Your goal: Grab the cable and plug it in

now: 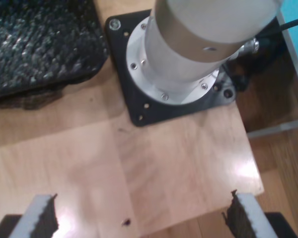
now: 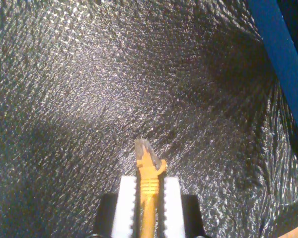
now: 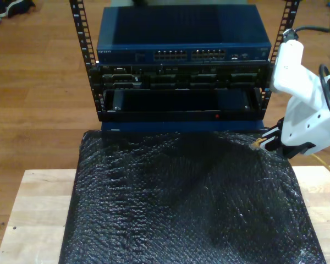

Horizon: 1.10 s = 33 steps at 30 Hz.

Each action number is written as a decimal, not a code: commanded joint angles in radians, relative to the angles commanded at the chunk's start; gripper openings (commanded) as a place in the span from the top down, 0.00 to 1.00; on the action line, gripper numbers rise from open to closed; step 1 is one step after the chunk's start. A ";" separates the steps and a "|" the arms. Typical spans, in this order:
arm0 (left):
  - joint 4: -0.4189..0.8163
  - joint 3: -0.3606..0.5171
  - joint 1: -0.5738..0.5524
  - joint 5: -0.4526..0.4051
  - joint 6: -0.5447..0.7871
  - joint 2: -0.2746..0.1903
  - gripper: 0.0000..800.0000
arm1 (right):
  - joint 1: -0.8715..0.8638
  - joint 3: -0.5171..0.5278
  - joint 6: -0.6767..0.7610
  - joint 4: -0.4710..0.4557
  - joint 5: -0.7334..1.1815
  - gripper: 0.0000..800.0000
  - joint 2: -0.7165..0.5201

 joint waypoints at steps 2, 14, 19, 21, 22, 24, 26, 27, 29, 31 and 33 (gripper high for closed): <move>0.015 0.014 0.029 0.002 0.026 0.000 0.00 | -0.002 0.000 0.000 0.000 0.000 1.00 -0.002; 0.048 0.094 0.074 0.005 0.095 -0.031 0.00 | -0.003 0.009 0.000 0.000 0.018 1.00 -0.006; 0.077 0.137 0.097 -0.003 0.117 -0.034 0.00 | -0.005 0.015 0.000 -0.002 0.021 1.00 -0.011; 0.083 0.152 0.097 -0.005 0.117 -0.034 0.00 | -0.005 0.017 0.000 -0.002 0.021 1.00 -0.017; 0.084 0.161 0.097 -0.005 0.117 -0.034 0.00 | -0.005 0.021 0.000 -0.002 0.021 1.00 -0.018; 0.084 0.178 0.097 -0.005 0.121 -0.034 0.00 | -0.005 0.029 -0.002 -0.002 0.021 1.00 -0.018; 0.084 0.193 0.097 -0.012 0.127 -0.034 0.00 | -0.005 0.031 0.000 -0.002 0.021 1.00 -0.018; 0.084 0.201 0.098 -0.025 0.129 -0.034 0.00 | -0.003 0.031 0.000 -0.002 0.021 1.00 -0.018; 0.089 0.221 0.100 -0.058 0.132 -0.034 0.00 | -0.005 0.031 -0.002 -0.002 0.021 1.00 -0.018; 0.103 0.247 0.110 -0.097 0.133 -0.034 0.00 | -0.003 0.031 -0.002 -0.002 0.021 1.00 -0.018; 0.126 0.272 0.140 -0.133 0.133 -0.034 0.00 | -0.003 0.031 0.000 -0.002 0.020 1.00 -0.018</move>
